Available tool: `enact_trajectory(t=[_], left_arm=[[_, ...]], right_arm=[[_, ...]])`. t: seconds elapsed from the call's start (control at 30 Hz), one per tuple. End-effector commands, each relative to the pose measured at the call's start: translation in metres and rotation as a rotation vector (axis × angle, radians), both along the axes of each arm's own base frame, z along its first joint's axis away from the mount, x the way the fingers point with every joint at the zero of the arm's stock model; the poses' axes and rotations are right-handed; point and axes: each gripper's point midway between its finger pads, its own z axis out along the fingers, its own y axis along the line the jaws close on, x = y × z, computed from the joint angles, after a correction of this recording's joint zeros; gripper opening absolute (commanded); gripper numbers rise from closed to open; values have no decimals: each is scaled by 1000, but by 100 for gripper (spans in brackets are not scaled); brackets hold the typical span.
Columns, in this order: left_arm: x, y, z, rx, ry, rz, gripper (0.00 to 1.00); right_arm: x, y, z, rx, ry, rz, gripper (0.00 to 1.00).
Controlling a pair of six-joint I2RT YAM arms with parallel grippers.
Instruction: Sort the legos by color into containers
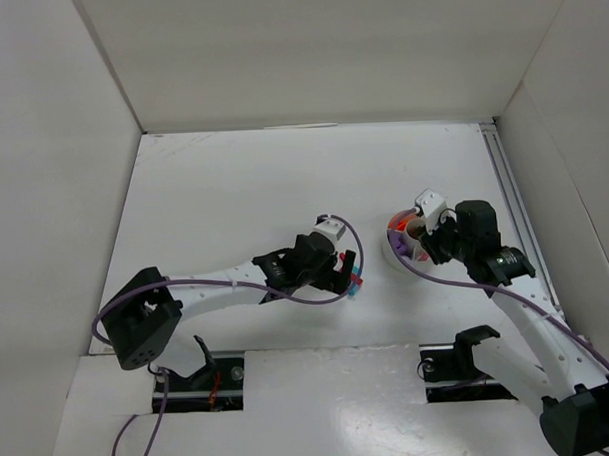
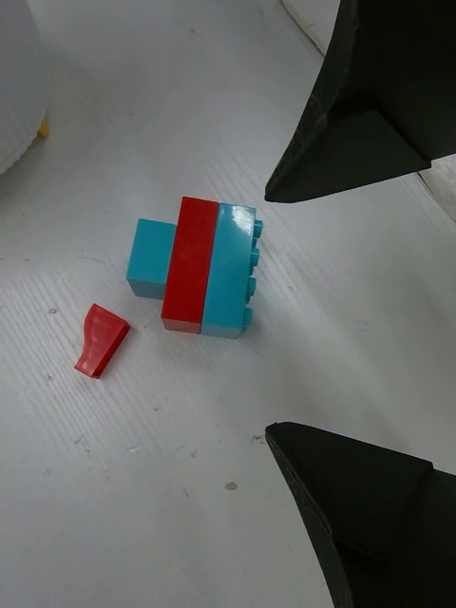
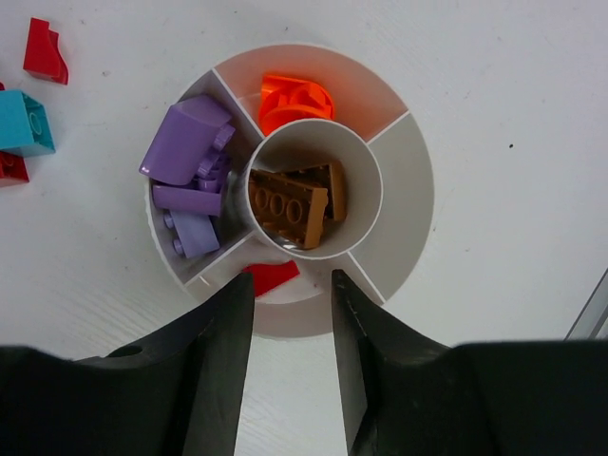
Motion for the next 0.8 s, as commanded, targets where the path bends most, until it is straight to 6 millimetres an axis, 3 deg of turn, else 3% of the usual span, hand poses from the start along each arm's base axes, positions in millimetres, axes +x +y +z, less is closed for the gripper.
enact_trajectory(t=[0.0, 0.2, 0.33, 0.4, 0.43, 0.5, 0.53, 0.7, 0.77], left_arm=[[19, -21, 34, -61, -93, 0, 100], [30, -22, 44, -90, -90, 74, 100], [56, -12, 41, -124, -17, 222, 83], [66, -11, 37, -126, 21, 278, 80], [66, -11, 24, -93, 51, 290, 77], [71, -23, 28, -105, 75, 297, 74], [71, -27, 16, -79, 97, 293, 72], [76, -42, 8, -50, 172, 316, 67], [72, -46, 0, -33, 206, 335, 62]], right_arm=[[7, 1, 11, 10, -55, 8, 44], [3, 4, 17, 25, -75, 23, 61], [-2, -1, 40, 29, -148, 6, 68], [-4, -7, 50, 19, -180, -20, 73], [-7, -11, 57, 14, -202, -36, 81], [-10, -23, 61, -18, -212, -88, 100], [-11, -27, 70, -2, -237, -124, 100], [-20, -56, 79, -26, -278, -291, 100], [-22, -58, 82, -25, -293, -300, 100]])
